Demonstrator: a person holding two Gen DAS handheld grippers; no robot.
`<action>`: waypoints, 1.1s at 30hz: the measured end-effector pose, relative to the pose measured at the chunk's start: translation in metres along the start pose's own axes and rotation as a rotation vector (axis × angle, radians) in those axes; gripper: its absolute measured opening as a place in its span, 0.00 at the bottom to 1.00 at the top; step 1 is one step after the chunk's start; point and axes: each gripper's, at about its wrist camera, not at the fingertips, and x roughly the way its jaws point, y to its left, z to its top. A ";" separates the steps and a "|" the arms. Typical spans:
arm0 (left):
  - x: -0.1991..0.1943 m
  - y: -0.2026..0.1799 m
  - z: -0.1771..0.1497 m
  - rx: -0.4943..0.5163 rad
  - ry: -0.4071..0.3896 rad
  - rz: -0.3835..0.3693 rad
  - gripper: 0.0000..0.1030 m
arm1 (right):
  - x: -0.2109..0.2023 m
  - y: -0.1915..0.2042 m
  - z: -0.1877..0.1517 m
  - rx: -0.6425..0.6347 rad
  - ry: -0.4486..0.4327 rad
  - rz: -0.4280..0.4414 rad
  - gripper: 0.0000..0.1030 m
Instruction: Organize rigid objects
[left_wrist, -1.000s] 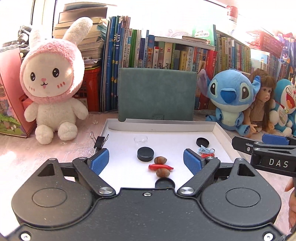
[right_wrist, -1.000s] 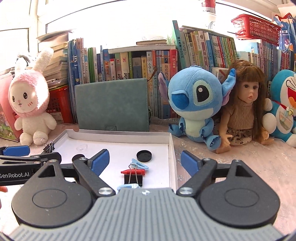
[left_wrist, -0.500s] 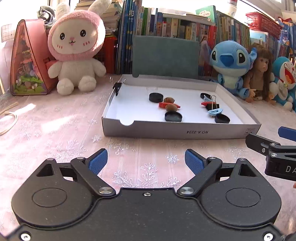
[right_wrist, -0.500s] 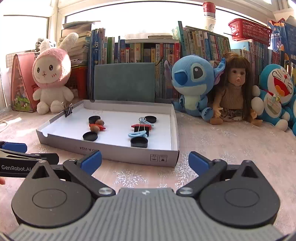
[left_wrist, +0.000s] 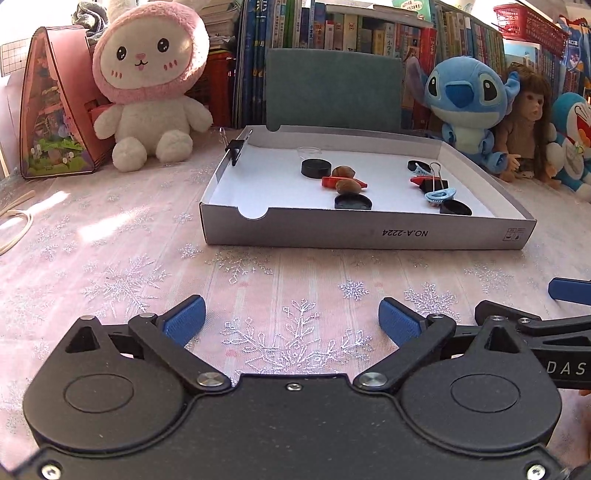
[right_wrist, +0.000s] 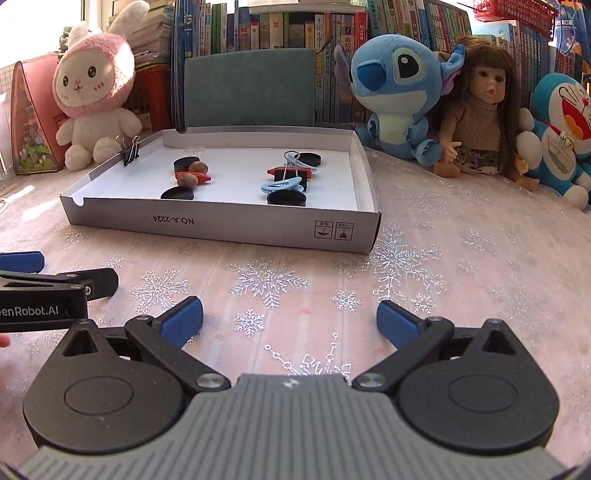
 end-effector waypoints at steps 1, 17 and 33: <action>0.001 -0.001 0.000 0.003 0.004 0.003 1.00 | 0.001 0.000 0.000 0.000 0.005 -0.001 1.00; 0.002 -0.005 0.001 0.022 0.011 0.018 1.00 | 0.002 -0.001 -0.001 0.012 0.012 0.010 1.00; 0.002 -0.005 0.001 0.022 0.011 0.018 1.00 | 0.002 -0.001 -0.001 0.013 0.012 0.010 1.00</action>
